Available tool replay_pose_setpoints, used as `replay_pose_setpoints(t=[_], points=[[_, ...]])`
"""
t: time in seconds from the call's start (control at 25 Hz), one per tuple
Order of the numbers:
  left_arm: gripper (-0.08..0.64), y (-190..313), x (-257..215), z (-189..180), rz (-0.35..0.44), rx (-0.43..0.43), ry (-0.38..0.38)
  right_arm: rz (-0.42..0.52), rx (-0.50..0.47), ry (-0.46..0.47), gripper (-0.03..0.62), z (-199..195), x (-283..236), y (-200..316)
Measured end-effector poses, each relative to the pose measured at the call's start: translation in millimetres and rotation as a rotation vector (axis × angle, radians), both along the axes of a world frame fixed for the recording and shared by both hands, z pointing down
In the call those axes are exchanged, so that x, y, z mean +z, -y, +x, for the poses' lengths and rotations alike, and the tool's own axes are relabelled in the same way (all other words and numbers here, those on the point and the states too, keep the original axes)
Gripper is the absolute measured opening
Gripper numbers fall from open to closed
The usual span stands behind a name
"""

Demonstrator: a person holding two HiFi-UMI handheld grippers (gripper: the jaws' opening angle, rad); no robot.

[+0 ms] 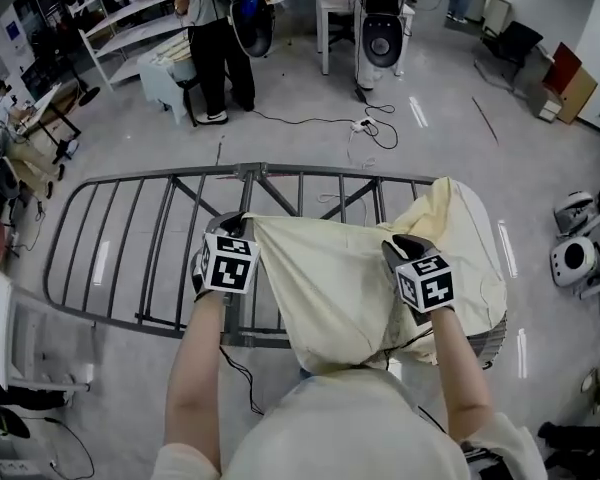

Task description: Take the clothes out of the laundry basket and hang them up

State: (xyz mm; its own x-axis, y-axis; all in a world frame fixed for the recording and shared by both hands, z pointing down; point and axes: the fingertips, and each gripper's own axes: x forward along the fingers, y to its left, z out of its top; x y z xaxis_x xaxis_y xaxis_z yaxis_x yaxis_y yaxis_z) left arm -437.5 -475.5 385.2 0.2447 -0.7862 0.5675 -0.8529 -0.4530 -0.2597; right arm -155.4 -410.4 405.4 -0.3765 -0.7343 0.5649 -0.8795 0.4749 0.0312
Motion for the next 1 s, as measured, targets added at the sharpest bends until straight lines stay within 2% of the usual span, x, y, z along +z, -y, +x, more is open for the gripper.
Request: replay_pose_setpoints(t=[0.24,0.44,0.56,0.68,0.76,0.88,1.0], points=[[0.018,47,-5,-18,0.012,-0.015,0.055,-0.036,0.072,-0.116,0.141,51,31,14],[0.018,72,-1,-26,-0.004,-0.015,0.08,-0.048,0.056,-0.164,0.175,57,43,35],[0.018,83,4,-28,-0.007,-0.019,0.074,-0.043,0.037,-0.188,0.187,55,45,52],[0.018,89,10,-28,-0.009,-0.031,0.063,-0.078,-0.005,-0.218,0.198,53,52,63],[0.018,92,12,-30,-0.008,-0.04,0.053,-0.119,-0.042,-0.258,0.171,52,59,66],[0.018,97,13,-35,-0.007,-0.045,0.048,-0.134,-0.061,-0.3,0.035,53,61,69],[0.02,106,13,-38,-0.005,-0.045,0.052,-0.111,-0.031,-0.253,0.017,60,49,82]])
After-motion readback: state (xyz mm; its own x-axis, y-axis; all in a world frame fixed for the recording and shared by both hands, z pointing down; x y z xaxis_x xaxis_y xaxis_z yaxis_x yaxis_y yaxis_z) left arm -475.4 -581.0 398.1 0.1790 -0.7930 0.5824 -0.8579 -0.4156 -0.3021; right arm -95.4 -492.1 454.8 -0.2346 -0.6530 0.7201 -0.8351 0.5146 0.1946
